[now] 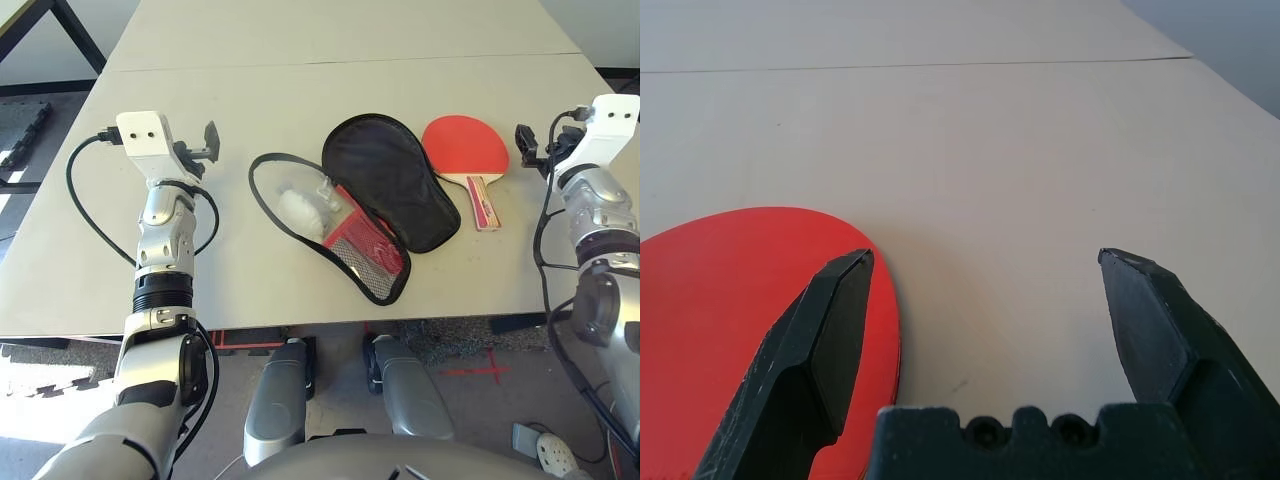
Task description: Store the ping-pong paddle in its case and zip it.
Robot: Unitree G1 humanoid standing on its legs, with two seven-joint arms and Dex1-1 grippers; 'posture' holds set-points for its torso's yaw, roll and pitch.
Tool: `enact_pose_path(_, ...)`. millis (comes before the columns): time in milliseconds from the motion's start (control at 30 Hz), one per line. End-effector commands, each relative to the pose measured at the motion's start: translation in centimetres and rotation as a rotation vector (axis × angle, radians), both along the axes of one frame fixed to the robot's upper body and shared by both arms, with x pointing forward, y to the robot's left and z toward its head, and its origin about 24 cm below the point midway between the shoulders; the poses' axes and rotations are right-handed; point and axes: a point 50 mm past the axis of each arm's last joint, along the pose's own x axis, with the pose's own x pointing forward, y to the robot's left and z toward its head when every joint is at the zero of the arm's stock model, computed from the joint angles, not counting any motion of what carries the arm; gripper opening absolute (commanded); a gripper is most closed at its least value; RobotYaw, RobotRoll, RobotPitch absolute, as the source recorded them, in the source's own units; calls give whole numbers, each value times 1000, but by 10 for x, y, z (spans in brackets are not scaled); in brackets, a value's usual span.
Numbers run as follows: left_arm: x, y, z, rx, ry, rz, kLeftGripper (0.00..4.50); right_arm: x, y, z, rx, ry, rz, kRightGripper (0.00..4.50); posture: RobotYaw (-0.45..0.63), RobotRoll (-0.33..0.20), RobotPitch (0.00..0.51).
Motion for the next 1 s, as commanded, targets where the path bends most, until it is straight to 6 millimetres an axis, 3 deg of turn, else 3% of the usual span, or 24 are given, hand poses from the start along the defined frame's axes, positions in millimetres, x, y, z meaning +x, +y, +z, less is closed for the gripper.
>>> enact_pose_path(33,0,4,-7,-6,19,17,4500,-1,-2,1,-4,4,-5,4476,31,0,175)
enact_pose_path(233,6,-1,-8,-15,21,4,4500,-3,-7,3,-19,-2,-1,4476,13,0,191)
enact_pose_path(433,10,21,47,-5,-89,-18,4500,-5,-8,0,-19,5,2,4476,22,0,187)
enact_pose_path(600,9,14,88,15,-119,-172,4500,-3,-4,-1,-11,3,10,4476,32,0,180)
enact_pose_path(767,-2,-31,117,52,-103,-490,4500,-1,0,-1,-8,2,19,4476,43,0,176)
enact_pose_path(900,-21,-78,118,83,-38,-768,4500,1,4,0,-3,6,46,4476,43,0,178)
enact_pose_path(1000,-34,-102,110,126,24,-922,4500,3,8,0,15,11,73,4476,37,0,181)
